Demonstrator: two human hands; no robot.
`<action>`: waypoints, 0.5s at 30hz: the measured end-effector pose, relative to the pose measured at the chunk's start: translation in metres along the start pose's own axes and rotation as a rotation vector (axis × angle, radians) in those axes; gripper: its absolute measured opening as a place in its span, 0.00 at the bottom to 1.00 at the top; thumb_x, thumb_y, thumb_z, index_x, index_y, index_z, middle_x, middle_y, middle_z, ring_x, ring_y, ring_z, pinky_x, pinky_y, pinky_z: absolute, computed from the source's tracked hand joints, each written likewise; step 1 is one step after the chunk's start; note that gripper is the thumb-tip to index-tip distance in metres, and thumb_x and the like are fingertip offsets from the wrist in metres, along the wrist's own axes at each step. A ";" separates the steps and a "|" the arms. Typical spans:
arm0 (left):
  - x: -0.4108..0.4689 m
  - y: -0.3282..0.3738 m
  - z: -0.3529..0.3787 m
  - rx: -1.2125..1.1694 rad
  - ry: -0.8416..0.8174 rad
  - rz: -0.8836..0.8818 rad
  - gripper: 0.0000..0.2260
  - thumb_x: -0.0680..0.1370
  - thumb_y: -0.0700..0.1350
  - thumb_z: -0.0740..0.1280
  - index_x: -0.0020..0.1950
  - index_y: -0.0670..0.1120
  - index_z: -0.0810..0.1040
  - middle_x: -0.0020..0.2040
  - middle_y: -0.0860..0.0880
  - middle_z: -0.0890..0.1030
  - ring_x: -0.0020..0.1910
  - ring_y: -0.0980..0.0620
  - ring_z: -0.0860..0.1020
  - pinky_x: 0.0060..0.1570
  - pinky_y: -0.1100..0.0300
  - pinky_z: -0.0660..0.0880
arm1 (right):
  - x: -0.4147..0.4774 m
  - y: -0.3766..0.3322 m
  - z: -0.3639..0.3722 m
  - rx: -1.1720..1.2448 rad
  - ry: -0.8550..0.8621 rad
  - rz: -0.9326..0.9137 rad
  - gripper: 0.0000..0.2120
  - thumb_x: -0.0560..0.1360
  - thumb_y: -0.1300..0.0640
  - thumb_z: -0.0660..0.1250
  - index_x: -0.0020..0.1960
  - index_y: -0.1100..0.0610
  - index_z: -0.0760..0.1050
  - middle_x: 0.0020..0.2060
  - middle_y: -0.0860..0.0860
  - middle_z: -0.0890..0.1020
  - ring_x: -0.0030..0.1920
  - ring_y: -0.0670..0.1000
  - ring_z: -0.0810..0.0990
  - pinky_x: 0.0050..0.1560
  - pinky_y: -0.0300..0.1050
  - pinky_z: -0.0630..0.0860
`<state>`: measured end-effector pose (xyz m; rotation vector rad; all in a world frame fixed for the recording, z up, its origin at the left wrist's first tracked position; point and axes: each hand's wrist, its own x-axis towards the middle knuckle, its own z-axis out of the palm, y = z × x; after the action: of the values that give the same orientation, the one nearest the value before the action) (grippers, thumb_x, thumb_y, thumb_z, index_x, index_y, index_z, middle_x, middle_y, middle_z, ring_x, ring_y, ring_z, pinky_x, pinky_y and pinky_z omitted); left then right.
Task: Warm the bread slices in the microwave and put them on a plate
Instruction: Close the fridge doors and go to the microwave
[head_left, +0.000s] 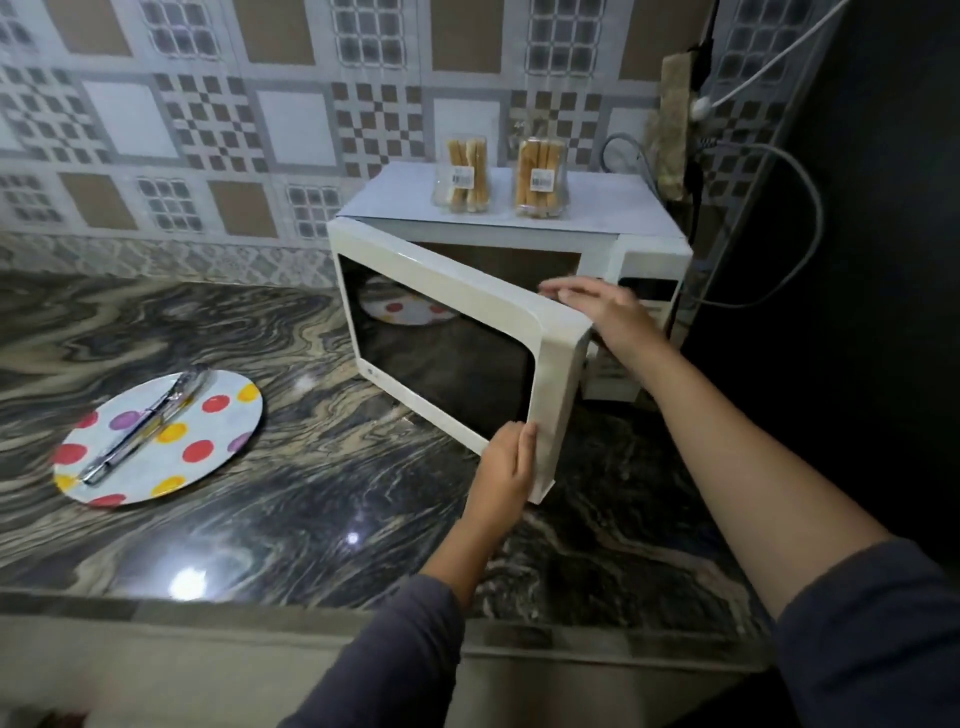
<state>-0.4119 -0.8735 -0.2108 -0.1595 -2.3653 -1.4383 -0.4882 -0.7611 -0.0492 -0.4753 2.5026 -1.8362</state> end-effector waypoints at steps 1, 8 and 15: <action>-0.014 -0.002 -0.007 -0.018 0.034 -0.010 0.15 0.81 0.48 0.50 0.37 0.49 0.66 0.34 0.55 0.67 0.35 0.62 0.69 0.36 0.69 0.63 | -0.012 -0.005 0.008 0.012 -0.098 -0.010 0.12 0.79 0.61 0.59 0.56 0.55 0.79 0.53 0.50 0.81 0.52 0.44 0.77 0.52 0.34 0.72; -0.096 -0.021 -0.071 -0.087 0.282 -0.132 0.11 0.81 0.52 0.50 0.40 0.54 0.65 0.38 0.54 0.67 0.38 0.57 0.68 0.40 0.67 0.65 | -0.078 -0.035 0.093 0.082 -0.228 -0.304 0.11 0.77 0.60 0.61 0.55 0.55 0.79 0.59 0.48 0.78 0.62 0.40 0.73 0.60 0.27 0.66; -0.138 -0.036 -0.145 -0.266 0.396 -0.345 0.14 0.82 0.50 0.49 0.66 0.52 0.66 0.57 0.59 0.71 0.54 0.71 0.69 0.51 0.80 0.63 | -0.110 -0.055 0.193 -0.129 -0.296 -0.500 0.15 0.78 0.51 0.63 0.63 0.51 0.75 0.68 0.46 0.71 0.75 0.46 0.55 0.73 0.43 0.52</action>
<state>-0.2580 -1.0053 -0.2310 0.4480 -1.9372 -1.7472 -0.3357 -0.9292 -0.0783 -1.3714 2.4506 -1.5659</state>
